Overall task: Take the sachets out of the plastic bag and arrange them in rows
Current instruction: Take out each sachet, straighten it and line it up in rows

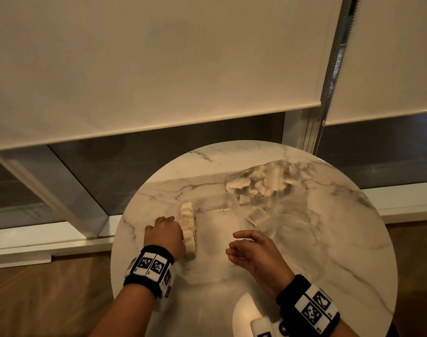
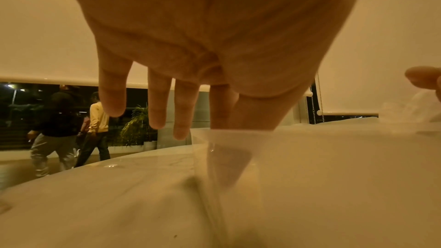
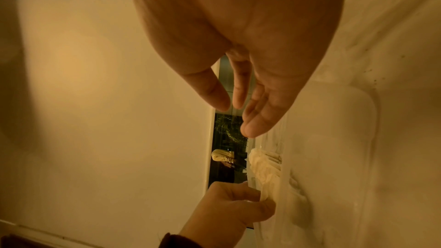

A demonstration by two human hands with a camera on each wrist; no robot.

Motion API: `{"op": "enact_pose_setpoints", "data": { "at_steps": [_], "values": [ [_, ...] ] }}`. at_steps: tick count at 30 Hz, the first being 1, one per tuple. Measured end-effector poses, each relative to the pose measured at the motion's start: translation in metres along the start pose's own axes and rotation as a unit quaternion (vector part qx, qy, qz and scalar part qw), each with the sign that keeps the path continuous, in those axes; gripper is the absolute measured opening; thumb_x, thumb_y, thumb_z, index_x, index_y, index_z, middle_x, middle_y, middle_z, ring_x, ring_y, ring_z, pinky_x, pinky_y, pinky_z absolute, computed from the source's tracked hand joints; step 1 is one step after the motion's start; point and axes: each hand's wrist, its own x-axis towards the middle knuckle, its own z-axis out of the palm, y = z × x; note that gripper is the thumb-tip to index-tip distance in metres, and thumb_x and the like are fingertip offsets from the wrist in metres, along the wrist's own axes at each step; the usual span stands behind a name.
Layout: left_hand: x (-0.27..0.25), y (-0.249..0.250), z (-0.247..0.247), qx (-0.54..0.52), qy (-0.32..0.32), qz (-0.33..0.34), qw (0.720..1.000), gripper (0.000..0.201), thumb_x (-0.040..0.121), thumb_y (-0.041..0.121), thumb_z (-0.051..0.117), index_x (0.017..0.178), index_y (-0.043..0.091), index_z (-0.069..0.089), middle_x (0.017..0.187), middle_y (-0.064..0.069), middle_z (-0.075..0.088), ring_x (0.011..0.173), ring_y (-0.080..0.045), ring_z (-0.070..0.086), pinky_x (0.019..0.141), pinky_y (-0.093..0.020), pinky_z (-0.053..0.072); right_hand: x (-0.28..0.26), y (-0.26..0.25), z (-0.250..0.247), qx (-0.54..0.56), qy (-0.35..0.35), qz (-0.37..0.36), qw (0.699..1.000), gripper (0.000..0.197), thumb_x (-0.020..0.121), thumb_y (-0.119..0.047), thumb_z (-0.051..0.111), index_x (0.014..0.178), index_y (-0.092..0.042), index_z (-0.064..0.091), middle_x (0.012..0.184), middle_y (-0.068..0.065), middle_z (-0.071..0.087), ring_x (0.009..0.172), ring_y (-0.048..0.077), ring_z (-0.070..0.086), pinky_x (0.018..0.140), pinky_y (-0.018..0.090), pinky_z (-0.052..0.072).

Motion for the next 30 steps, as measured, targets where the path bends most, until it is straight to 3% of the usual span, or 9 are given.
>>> {"op": "enact_pose_setpoints", "data": {
  "at_steps": [3,9,12,14,16,19,25,28,30],
  "values": [
    [-0.001,0.001,-0.003,-0.035,0.004,0.001,0.999,0.027,0.085,0.032,0.063,0.112,0.033,0.067,0.123,0.007,0.058,0.116,-0.020,0.052,0.097,-0.039,0.043,0.000,0.000,0.000,0.001,-0.001,0.000,1.000,0.020,0.090,0.008,0.059,0.109,0.003,0.064,0.089,0.022,0.067,0.087,0.032,0.070,0.077,0.036,0.059],
    [-0.018,0.006,-0.004,-0.086,0.064,0.005,0.994,0.042,0.086,0.036,0.063,0.128,0.036,0.056,0.137,0.007,0.049,0.124,-0.019,0.047,0.100,-0.038,0.043,0.001,0.000,0.000,0.004,0.002,0.001,1.000,0.019,0.090,0.007,0.059,0.109,0.003,0.063,0.088,0.021,0.067,0.085,0.032,0.070,0.075,0.036,0.059],
    [-0.037,0.021,-0.002,-0.080,0.073,0.021,0.994,0.028,0.091,0.046,0.052,0.113,0.033,0.063,0.114,0.007,0.062,0.107,-0.016,0.057,0.093,-0.037,0.042,0.000,0.000,0.001,0.002,0.004,0.000,1.000,0.019,0.090,0.007,0.060,0.108,0.002,0.063,0.087,0.020,0.067,0.085,0.032,0.070,0.077,0.036,0.060],
    [-0.047,0.031,0.006,-0.058,0.045,0.025,0.997,0.042,0.094,0.059,0.038,0.094,0.029,0.067,0.095,0.007,0.068,0.092,-0.016,0.062,0.091,-0.038,0.039,-0.001,0.000,0.001,0.002,0.005,-0.001,1.000,0.019,0.090,0.008,0.059,0.108,0.003,0.063,0.087,0.021,0.067,0.085,0.032,0.070,0.077,0.036,0.060],
    [-0.050,0.037,0.017,-0.044,0.004,0.017,0.999,0.064,0.095,0.068,0.022,0.079,0.024,0.066,0.085,0.004,0.069,0.086,-0.017,0.063,0.097,-0.043,0.036,-0.001,0.000,0.002,0.004,0.006,0.000,1.000,0.019,0.090,0.008,0.059,0.108,0.003,0.063,0.087,0.021,0.067,0.086,0.032,0.069,0.075,0.035,0.059],
    [-0.048,0.039,0.029,-0.043,-0.017,0.010,0.999,0.071,0.094,0.069,0.017,0.081,0.022,0.068,0.091,0.002,0.069,0.092,-0.018,0.063,0.108,-0.050,0.029,-0.004,-0.001,0.003,0.008,0.004,0.000,1.000,0.019,0.090,0.008,0.059,0.108,0.002,0.063,0.087,0.021,0.067,0.085,0.032,0.069,0.074,0.035,0.059],
    [-0.053,0.039,0.024,-0.038,-0.011,0.019,0.999,0.055,0.096,0.063,0.027,0.099,0.026,0.068,0.105,0.004,0.068,0.104,-0.017,0.060,0.109,-0.051,0.027,-0.009,-0.009,0.001,0.024,-0.013,-0.022,0.999,0.021,0.090,0.008,0.058,0.109,0.003,0.063,0.090,0.022,0.067,0.084,0.033,0.068,0.073,0.036,0.058],
    [-0.059,0.042,0.013,-0.051,0.041,0.030,0.997,0.048,0.096,0.060,0.032,0.109,0.031,0.067,0.110,0.008,0.066,0.109,-0.015,0.058,0.109,-0.048,0.028,-0.015,-0.020,-0.007,-0.034,-0.028,-0.025,0.999,0.017,0.093,0.001,0.058,0.109,0.000,0.065,0.091,0.019,0.067,0.082,0.031,0.068,0.068,0.037,0.056],
    [-0.062,0.049,0.003,-0.085,0.101,0.055,0.990,0.044,0.096,0.058,0.035,0.107,0.033,0.068,0.104,0.012,0.067,0.104,-0.012,0.059,0.101,-0.040,0.034,-0.020,-0.031,-0.016,-0.136,-0.054,-0.018,0.989,0.015,0.094,-0.005,0.059,0.106,-0.004,0.068,0.092,0.016,0.070,0.081,0.028,0.069,0.064,0.037,0.055]
  ]
}}
